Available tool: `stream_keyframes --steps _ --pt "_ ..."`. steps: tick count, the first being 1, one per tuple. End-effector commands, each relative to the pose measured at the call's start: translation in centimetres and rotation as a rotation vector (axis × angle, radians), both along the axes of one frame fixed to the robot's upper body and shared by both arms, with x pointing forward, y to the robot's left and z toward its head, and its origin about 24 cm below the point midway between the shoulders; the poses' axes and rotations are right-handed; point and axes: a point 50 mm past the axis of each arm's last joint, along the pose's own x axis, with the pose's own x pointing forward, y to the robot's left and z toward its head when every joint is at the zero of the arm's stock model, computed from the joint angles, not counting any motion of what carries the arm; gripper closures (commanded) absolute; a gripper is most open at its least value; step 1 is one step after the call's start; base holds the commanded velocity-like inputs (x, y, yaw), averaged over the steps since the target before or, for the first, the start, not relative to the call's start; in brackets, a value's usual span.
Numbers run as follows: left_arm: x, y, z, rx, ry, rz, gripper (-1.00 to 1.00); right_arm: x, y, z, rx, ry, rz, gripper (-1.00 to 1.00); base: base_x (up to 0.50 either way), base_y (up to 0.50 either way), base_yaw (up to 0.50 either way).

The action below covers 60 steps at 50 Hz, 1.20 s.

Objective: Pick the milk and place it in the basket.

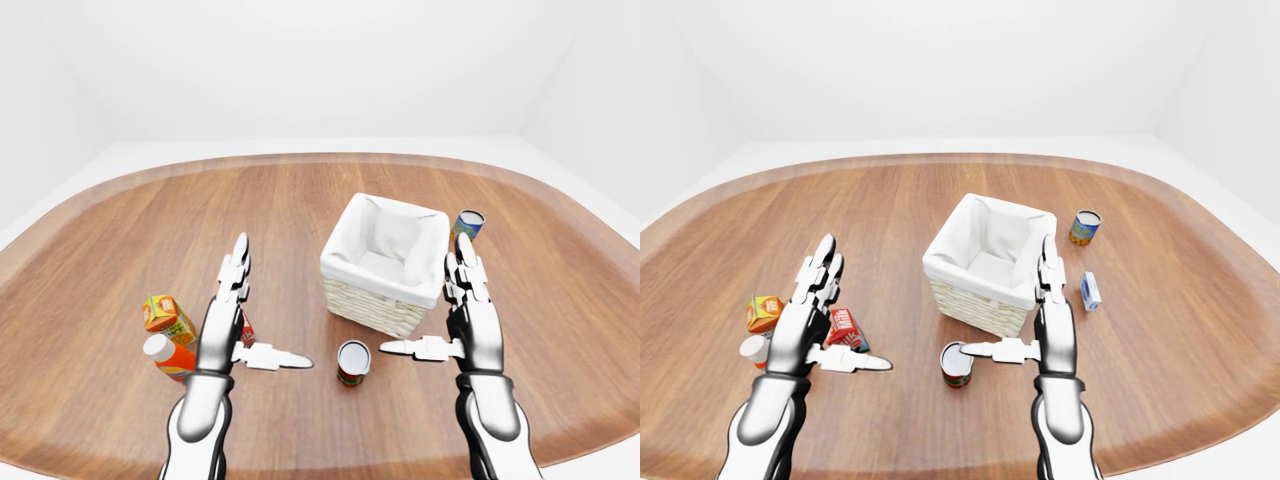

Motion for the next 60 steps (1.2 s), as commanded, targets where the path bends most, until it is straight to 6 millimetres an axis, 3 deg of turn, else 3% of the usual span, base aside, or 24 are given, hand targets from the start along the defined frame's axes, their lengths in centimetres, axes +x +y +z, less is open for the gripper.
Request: stream_keyframes --steps 1,16,30,47,60 --pt "0.1 0.3 0.0 0.049 -0.003 0.022 -1.00 -0.1 -0.1 0.0 -0.004 -0.003 -0.010 -1.00 0.00 0.00 0.00" --pt "-0.2 2.7 1.6 0.213 -0.062 0.166 -1.00 -0.2 0.0 0.1 -0.008 -0.007 -0.005 -1.00 0.00 0.00 0.00" --pt "1.0 4.1 2.1 0.338 -0.082 0.277 -1.00 -0.2 0.1 0.2 -0.013 -0.014 -0.005 -1.00 0.00 0.00 0.00" --pt "6.0 7.9 -1.0 0.314 0.072 0.344 -1.00 0.1 0.0 0.1 -0.010 -0.010 -0.011 -1.00 0.00 0.00 0.00" --pt "6.7 7.7 -2.2 0.309 0.123 0.320 -1.00 0.1 -0.2 0.2 -0.004 -0.009 -0.016 -1.00 0.00 0.00 0.00"
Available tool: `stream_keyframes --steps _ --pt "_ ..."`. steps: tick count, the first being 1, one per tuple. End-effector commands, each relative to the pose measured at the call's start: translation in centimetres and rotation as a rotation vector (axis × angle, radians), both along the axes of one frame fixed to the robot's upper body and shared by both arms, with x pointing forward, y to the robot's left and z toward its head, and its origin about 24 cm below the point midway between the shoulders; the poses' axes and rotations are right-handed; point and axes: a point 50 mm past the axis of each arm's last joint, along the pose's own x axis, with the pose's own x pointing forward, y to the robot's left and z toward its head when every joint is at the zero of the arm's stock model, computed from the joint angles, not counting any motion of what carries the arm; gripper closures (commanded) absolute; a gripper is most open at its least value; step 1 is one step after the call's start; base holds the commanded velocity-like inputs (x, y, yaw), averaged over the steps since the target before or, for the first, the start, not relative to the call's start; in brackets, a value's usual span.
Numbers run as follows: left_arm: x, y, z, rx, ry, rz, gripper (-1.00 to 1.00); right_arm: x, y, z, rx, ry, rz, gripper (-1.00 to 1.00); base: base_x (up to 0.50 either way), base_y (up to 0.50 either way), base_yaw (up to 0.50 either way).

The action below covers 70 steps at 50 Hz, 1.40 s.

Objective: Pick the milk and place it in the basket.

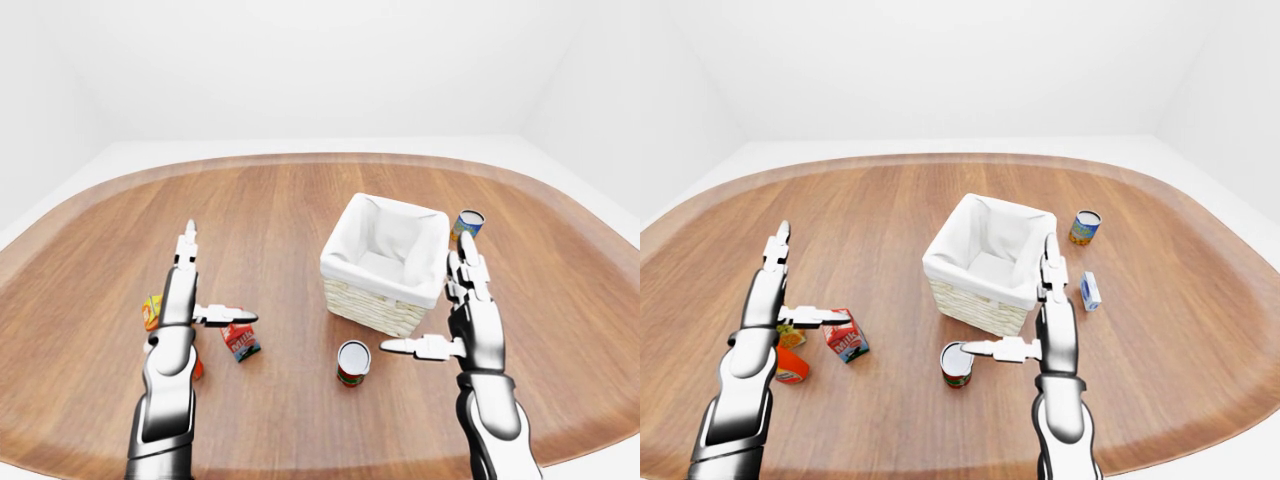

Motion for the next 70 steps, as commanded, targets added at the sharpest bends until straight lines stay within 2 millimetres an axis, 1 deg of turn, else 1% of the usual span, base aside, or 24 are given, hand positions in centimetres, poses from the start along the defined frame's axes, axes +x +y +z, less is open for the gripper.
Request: stream_keyframes --steps 1,4,7,11,14,19,24,29,34,38,43,49,54,63,70 --pt "1.0 0.4 -0.7 -0.007 0.035 0.004 -1.00 0.1 -0.1 0.0 0.004 0.001 -0.003 -1.00 0.00 0.00 0.00" --pt "1.3 0.4 -0.2 -0.002 0.020 0.004 -1.00 0.0 -0.1 0.1 0.004 0.001 -0.002 -1.00 0.00 0.00 0.00" --pt "1.5 0.5 -0.8 -0.011 0.040 0.014 -1.00 0.0 -0.1 0.1 0.004 0.001 -0.003 -1.00 0.00 0.00 0.00" --pt "1.2 0.4 -1.5 -0.014 0.064 0.014 -1.00 0.0 -0.1 0.1 0.004 0.001 -0.003 -1.00 0.00 0.00 0.00" --pt "1.0 0.1 -1.3 -0.002 0.061 0.002 -1.00 0.0 -0.1 0.1 0.005 0.002 -0.003 -1.00 0.00 0.00 0.00" --pt "1.1 0.2 -1.3 0.003 0.061 0.004 -1.00 0.0 -0.1 0.2 0.007 0.001 -0.004 -1.00 0.00 0.00 0.00" --pt "1.6 0.3 -2.4 -0.002 0.108 0.018 -1.00 -0.2 -0.1 0.6 0.008 -0.011 -0.001 -1.00 0.00 0.00 0.00" --pt "1.5 -0.2 -1.9 0.003 0.085 -0.002 -1.00 -0.2 -0.1 0.7 0.011 -0.013 0.001 -1.00 0.00 0.00 0.00" --pt "1.4 -0.3 -2.3 0.001 0.101 -0.002 -1.00 -0.1 -0.2 0.6 0.011 -0.009 -0.002 -1.00 0.00 0.00 0.00" --pt "1.3 -0.2 -2.2 0.001 0.098 -0.003 -1.00 0.0 -0.1 0.5 0.010 -0.005 -0.002 -1.00 0.00 0.00 0.00" --pt "0.8 -0.3 -2.8 0.006 0.119 -0.001 -1.00 0.0 -0.2 0.6 0.013 -0.013 -0.003 -1.00 0.00 0.00 0.00" --pt "0.7 -0.3 -3.3 0.001 0.136 0.000 -1.00 0.0 -0.2 0.6 0.013 -0.013 -0.004 -1.00 0.00 0.00 0.00" --pt "0.5 -0.4 -3.3 -0.001 0.139 -0.001 -1.00 0.0 -0.2 0.6 0.013 -0.012 -0.005 -1.00 0.00 0.00 0.00" --pt "0.7 -0.1 -4.2 -0.013 0.170 0.016 -1.00 0.0 -0.2 0.5 0.013 -0.007 -0.006 -1.00 0.00 0.00 0.00" --pt "1.0 0.1 -5.2 -0.029 0.211 0.033 -1.00 0.0 -0.2 0.6 0.014 -0.010 -0.005 -1.00 0.00 0.00 0.00"
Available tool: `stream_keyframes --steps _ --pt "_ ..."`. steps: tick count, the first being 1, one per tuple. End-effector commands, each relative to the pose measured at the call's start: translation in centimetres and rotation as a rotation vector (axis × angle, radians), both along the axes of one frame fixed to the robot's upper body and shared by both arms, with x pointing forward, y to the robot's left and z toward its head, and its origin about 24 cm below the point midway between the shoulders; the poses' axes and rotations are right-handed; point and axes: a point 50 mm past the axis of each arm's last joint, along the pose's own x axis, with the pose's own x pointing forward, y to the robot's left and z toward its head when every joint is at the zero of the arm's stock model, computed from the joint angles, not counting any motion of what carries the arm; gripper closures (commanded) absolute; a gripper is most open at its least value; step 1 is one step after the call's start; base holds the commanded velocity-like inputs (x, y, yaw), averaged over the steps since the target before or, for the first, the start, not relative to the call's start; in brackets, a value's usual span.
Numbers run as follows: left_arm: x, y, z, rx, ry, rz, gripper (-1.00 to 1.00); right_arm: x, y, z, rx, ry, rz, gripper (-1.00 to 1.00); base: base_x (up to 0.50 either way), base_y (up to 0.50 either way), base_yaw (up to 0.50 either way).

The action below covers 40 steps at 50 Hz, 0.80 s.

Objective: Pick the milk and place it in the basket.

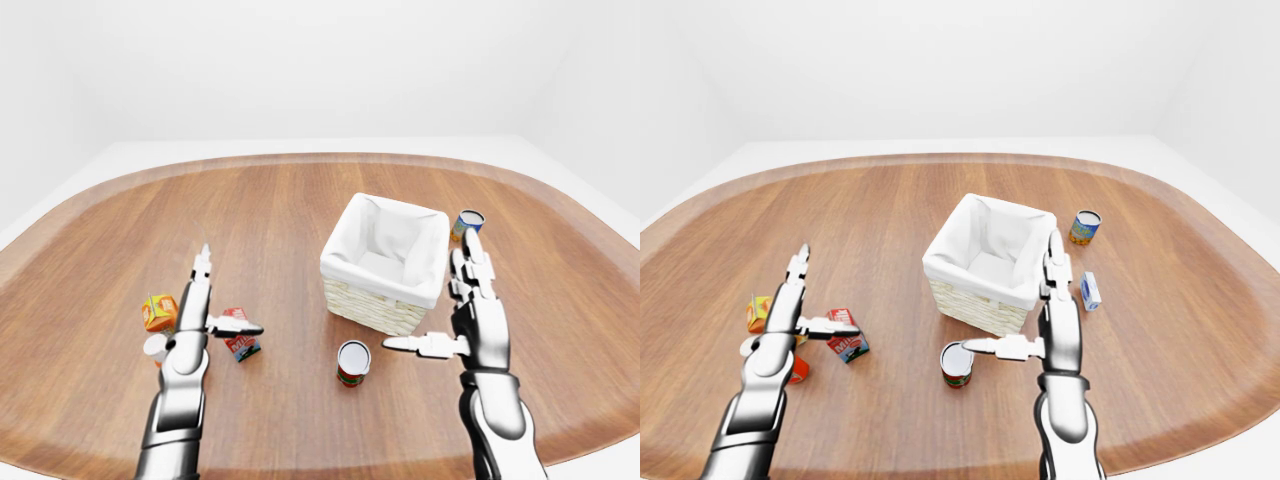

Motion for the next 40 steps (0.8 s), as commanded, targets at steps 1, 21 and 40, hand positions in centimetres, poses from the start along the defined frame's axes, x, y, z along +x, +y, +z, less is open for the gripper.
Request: stream_keyframes --steps 1,21,40 --pt "0.4 0.5 -1.3 -0.018 0.053 0.027 -1.00 -0.1 0.0 0.1 0.002 -0.003 0.002 -1.00 0.00 0.00 0.00" --pt "0.9 0.8 -2.5 -0.031 0.094 0.046 -1.00 0.0 0.0 0.1 0.005 -0.004 0.004 -1.00 0.00 0.00 0.00" --pt "0.8 0.8 -3.2 -0.024 0.101 0.046 -1.00 0.0 0.1 -0.1 0.004 0.004 0.005 -1.00 0.00 0.00 0.00"
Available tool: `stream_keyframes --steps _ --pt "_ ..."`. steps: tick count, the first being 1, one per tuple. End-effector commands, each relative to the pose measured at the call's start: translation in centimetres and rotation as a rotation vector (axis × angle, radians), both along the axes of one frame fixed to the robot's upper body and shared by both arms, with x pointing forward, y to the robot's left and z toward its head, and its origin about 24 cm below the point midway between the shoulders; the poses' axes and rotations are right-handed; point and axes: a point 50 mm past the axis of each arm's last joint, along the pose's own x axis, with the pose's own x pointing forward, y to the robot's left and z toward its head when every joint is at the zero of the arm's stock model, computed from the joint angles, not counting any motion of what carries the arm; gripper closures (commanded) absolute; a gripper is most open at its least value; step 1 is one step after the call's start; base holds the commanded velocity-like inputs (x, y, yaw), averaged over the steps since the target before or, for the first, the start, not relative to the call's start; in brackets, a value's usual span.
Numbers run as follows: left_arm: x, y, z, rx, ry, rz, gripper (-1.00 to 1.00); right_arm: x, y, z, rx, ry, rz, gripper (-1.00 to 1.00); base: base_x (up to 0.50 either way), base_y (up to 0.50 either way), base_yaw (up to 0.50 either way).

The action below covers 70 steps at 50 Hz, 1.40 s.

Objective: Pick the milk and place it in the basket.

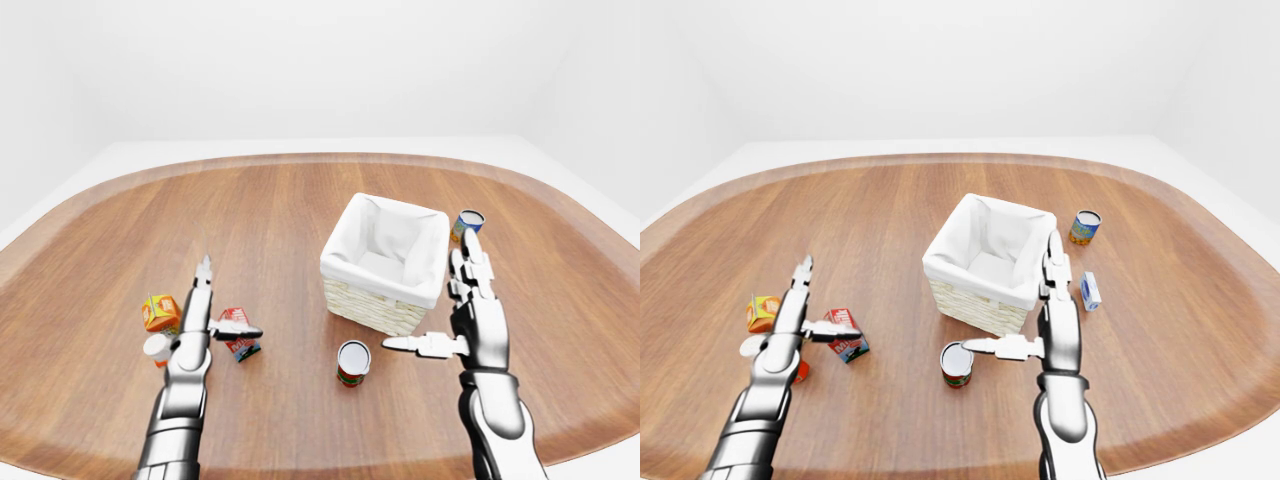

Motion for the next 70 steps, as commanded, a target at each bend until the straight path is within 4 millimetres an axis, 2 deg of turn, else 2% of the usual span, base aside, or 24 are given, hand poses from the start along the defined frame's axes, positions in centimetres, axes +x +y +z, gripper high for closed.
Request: stream_keyframes --steps 1,25,38,66,67,68,69,70 --pt "0.0 0.0 -0.6 0.001 0.008 0.003 -1.00 0.0 0.0 0.0 0.001 0.001 -0.001 -1.00 0.00 0.00 0.00" --pt "0.7 -0.1 -2.1 -0.025 0.041 0.004 -1.00 0.1 -0.1 0.0 0.004 -0.001 -0.001 -1.00 0.00 0.00 0.00" --pt "1.1 0.5 -2.8 -0.075 0.062 -0.003 -1.00 -0.1 0.0 0.2 0.005 -0.010 0.003 -1.00 0.00 0.00 0.00" --pt "0.7 0.2 -4.8 -0.081 0.167 -0.029 -1.00 -0.2 -0.3 0.9 0.015 -0.040 -0.004 -1.00 0.00 0.00 0.00" --pt "0.7 0.2 -4.8 -0.083 0.168 -0.029 -0.55 -0.2 -0.3 0.9 0.015 -0.041 -0.004 -1.00 0.00 0.00 0.00" --pt "0.7 0.1 -4.7 -0.096 0.169 -0.040 0.64 -0.2 -0.3 0.9 0.014 -0.041 -0.005 -1.00 0.00 0.00 0.00" --pt "0.7 0.0 -4.7 -0.091 0.169 -0.048 1.00 -0.2 -0.3 0.9 0.015 -0.042 -0.005 -1.00 0.00 0.00 0.00" --pt "0.7 0.0 -4.7 -0.090 0.168 -0.049 1.00 -0.2 -0.3 0.9 0.016 -0.042 -0.005 -1.00 0.00 0.00 0.00"
